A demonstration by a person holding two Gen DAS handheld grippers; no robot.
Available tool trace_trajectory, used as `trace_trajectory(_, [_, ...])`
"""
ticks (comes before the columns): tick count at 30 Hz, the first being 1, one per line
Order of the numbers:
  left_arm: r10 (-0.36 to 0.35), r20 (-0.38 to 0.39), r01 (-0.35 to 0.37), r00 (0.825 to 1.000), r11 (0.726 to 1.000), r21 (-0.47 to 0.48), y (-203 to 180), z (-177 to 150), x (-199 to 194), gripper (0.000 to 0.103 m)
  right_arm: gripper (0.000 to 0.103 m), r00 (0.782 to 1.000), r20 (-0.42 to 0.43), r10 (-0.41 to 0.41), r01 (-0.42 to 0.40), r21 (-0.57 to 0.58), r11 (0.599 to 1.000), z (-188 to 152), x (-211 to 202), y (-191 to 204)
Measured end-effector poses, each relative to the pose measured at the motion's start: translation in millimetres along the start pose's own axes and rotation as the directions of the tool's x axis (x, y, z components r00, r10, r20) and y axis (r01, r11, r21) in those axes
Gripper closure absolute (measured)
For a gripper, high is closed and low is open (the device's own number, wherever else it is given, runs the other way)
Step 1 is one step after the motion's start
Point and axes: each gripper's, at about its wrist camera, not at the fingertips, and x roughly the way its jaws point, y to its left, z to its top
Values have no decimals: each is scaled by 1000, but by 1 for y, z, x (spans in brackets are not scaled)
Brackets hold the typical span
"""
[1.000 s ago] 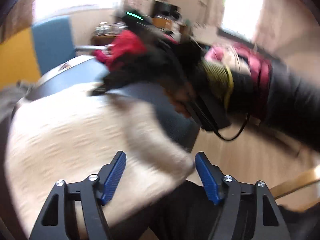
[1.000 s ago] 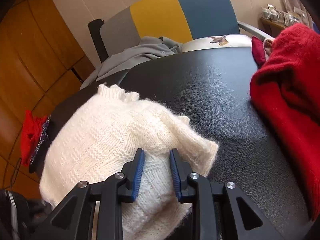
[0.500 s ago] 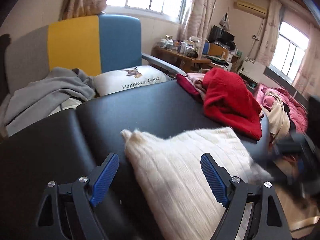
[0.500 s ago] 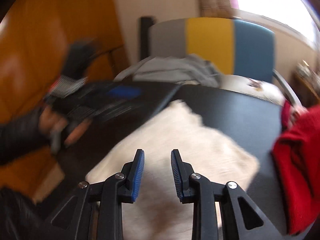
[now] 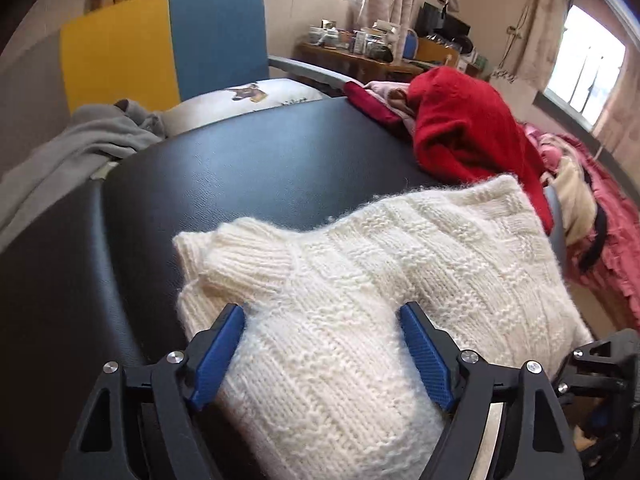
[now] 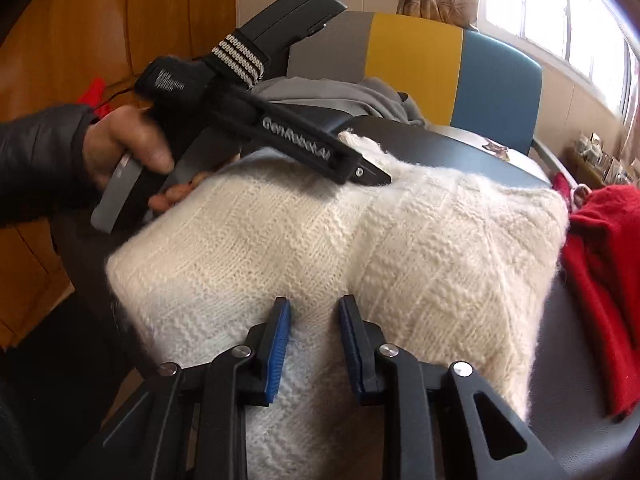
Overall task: Fold clothes
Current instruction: 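Grasp the folded sweater with the right gripper while the left gripper grasps its other side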
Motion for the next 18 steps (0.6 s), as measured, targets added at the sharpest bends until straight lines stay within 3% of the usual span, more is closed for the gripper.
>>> trace_trajectory(6, [35, -1, -35, 999, 998, -47, 2, 1, -3, 17, 78, 1000, -3, 31, -30, 39, 999, 5, 0, -8])
trace_trajectory(13, [71, 63, -63, 996, 990, -125, 8, -5, -42, 17, 77, 994, -11, 105, -102, 158, 982, 21, -31, -20])
trace_trajectory(18, [2, 109, 25, 994, 968, -249, 29, -33, -71, 3, 72, 985, 98, 139, -166, 380, 910, 16, -76, -65])
